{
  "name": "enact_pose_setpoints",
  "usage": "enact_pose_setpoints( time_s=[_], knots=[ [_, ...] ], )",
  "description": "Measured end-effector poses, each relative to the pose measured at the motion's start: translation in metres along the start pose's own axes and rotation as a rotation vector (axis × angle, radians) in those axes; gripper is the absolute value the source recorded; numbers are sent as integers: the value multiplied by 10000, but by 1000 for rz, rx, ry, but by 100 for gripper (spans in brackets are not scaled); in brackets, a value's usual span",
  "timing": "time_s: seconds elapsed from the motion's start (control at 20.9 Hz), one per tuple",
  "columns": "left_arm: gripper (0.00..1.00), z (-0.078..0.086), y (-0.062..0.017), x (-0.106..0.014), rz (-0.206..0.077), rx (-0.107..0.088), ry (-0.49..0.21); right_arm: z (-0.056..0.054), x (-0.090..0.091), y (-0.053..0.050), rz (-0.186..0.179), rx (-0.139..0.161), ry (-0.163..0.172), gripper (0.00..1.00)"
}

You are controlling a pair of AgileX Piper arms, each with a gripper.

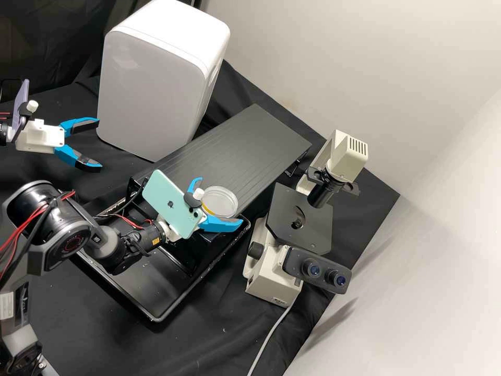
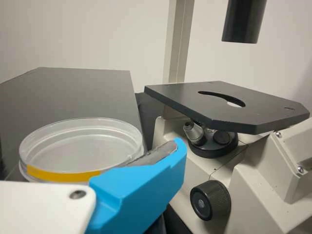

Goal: Remove the lid from the petri dish

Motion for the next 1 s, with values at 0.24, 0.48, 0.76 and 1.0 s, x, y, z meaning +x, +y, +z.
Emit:
enact_pose_setpoints(
  time_s=[0.24,0.48,0.76,1.0],
  knots=[
    [100,-6,-25,5,-9,2,2,-7,0,7,8,0,7,0],
    [100,-6,-25,5,-9,3,2,5,-20,-2,6,-1,5,0],
    [100,-2,-26,6,-9,4,0,12,-34,-6,7,-1,5,0],
    [100,19,-30,10,-11,4,-6,12,-34,-6,7,-1,5,0]
  ],
)
